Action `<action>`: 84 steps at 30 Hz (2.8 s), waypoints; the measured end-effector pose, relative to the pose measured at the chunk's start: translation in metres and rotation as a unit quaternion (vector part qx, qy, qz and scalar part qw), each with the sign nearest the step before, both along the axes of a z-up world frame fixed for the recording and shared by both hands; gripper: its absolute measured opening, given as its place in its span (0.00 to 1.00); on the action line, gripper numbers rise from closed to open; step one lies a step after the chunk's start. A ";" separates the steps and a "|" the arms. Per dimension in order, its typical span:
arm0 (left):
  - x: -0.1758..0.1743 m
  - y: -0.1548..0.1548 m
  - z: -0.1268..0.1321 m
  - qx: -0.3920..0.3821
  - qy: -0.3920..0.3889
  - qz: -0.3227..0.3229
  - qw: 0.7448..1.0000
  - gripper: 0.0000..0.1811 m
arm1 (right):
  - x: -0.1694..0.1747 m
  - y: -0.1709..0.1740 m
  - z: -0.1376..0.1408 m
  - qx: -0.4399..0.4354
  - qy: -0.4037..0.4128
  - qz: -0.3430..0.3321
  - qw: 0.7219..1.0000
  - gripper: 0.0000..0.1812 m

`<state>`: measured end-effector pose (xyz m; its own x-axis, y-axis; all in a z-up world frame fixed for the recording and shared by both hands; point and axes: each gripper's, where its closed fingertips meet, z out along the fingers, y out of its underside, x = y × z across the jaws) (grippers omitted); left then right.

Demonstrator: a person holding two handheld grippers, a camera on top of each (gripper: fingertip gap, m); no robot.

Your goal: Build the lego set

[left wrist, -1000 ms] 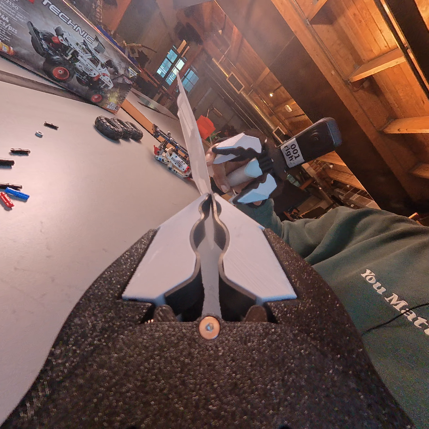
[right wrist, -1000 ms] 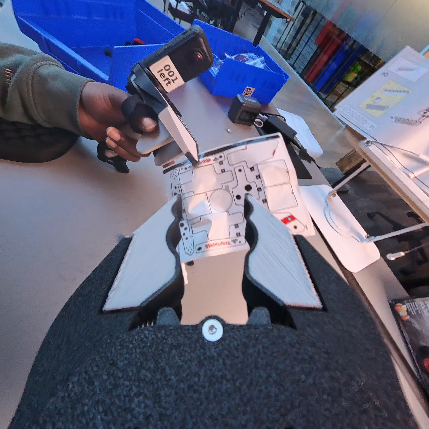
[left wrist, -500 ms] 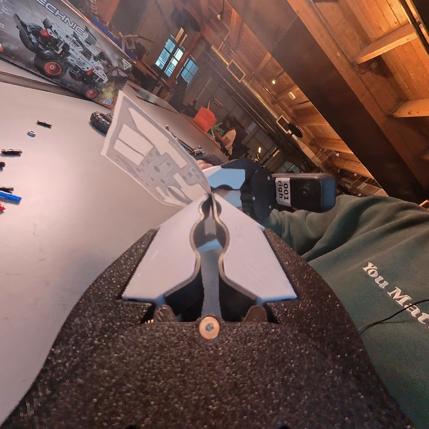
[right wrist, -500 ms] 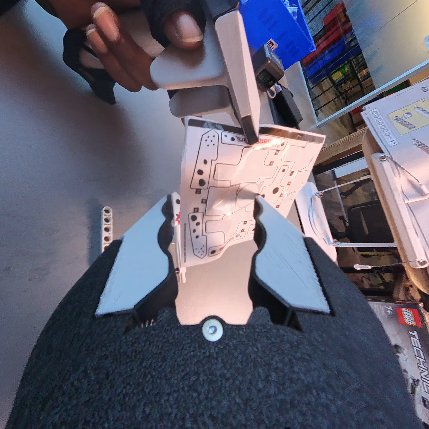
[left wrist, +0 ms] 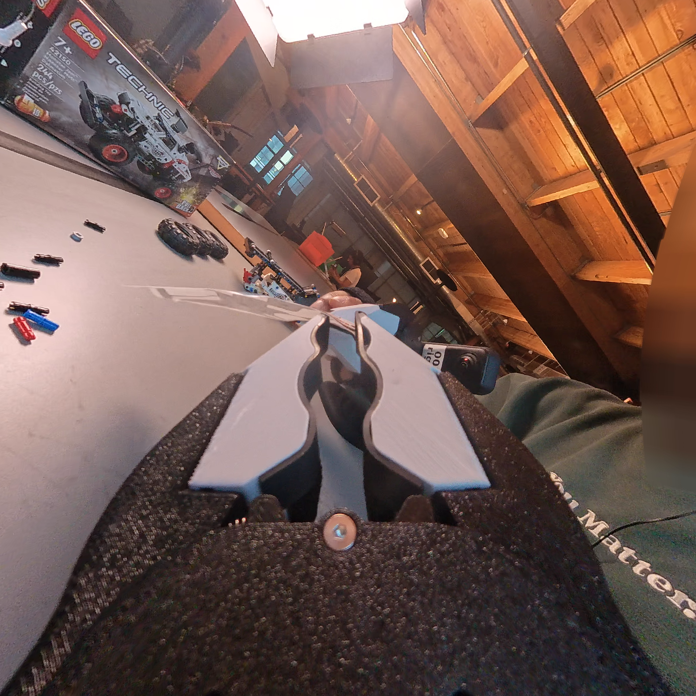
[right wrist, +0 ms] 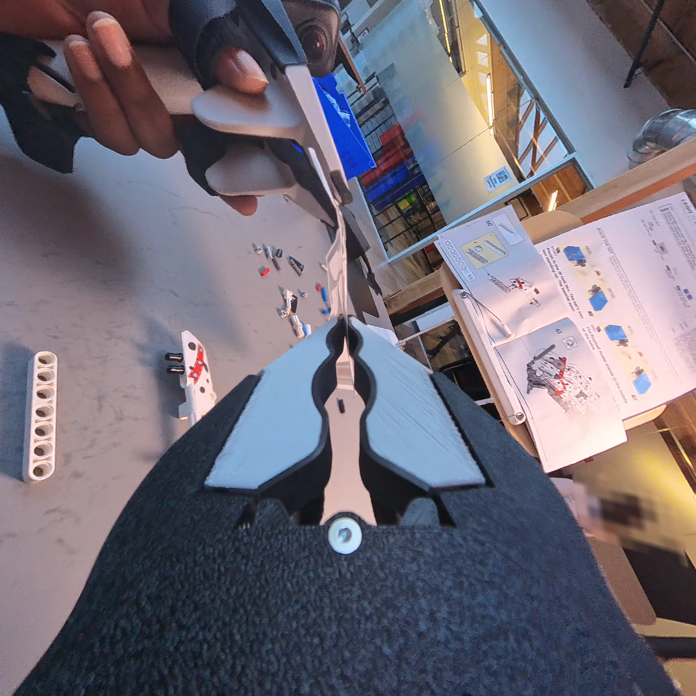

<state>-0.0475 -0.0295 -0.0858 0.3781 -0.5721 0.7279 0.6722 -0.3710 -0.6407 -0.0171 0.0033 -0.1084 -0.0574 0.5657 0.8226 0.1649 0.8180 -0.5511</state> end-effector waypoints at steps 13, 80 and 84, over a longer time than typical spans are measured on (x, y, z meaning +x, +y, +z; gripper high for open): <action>0.015 -0.006 0.007 0.022 0.039 -0.013 0.999 0.07 | 0.004 0.018 0.027 0.121 0.083 -0.068 0.987 0.00; 0.092 -0.039 -0.017 0.190 0.558 -0.034 0.807 0.00 | 0.047 -0.079 0.010 -0.370 -0.155 0.300 0.865 0.07; 0.094 -0.039 -0.016 0.190 0.552 -0.035 0.811 0.00 | 0.049 -0.079 0.011 -0.391 -0.163 0.310 0.851 0.07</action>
